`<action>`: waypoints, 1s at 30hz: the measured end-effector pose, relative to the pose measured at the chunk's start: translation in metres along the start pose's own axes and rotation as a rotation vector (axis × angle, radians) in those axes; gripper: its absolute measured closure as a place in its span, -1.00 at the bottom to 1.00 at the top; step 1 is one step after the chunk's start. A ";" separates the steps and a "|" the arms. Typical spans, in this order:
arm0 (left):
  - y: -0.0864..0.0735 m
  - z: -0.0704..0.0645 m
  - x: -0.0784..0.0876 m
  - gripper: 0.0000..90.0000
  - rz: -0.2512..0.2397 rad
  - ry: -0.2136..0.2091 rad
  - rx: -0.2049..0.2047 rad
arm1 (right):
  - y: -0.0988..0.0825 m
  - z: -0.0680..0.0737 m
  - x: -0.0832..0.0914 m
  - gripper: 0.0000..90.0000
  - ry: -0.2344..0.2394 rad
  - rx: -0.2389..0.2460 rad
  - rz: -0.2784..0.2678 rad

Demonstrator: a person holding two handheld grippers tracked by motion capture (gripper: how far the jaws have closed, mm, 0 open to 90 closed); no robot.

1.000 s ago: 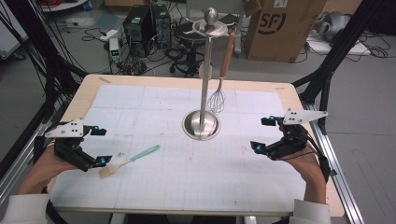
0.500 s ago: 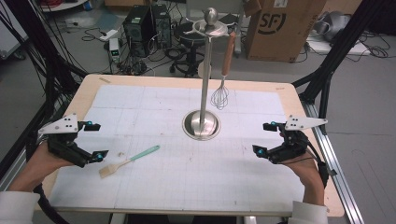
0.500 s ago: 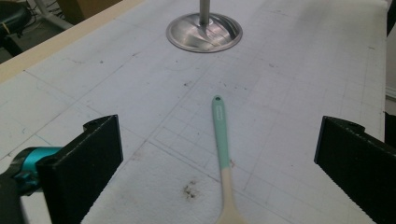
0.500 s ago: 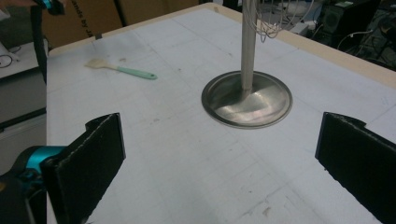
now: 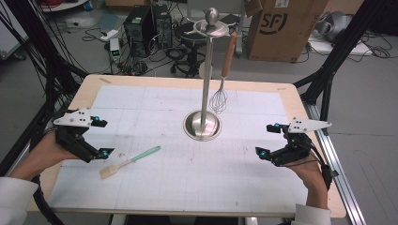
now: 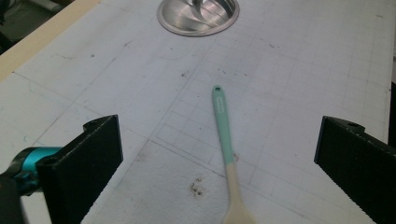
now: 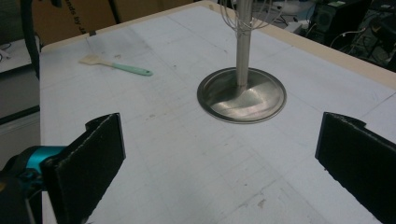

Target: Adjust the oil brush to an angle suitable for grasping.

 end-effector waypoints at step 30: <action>0.037 -0.014 -0.034 -0.96 0.283 0.018 -0.115 | 0.005 0.006 -0.001 -1.00 0.003 0.035 -0.009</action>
Point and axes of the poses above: each handheld gripper's, and its own axes: x roughly backward along the jaws, y roughly out of its top, z roughly to its left, the point moved 1 cm from there along -x, roughly forward along the jaws, and after that the axes turned 15 degrees about x, right-handed, at the moved point
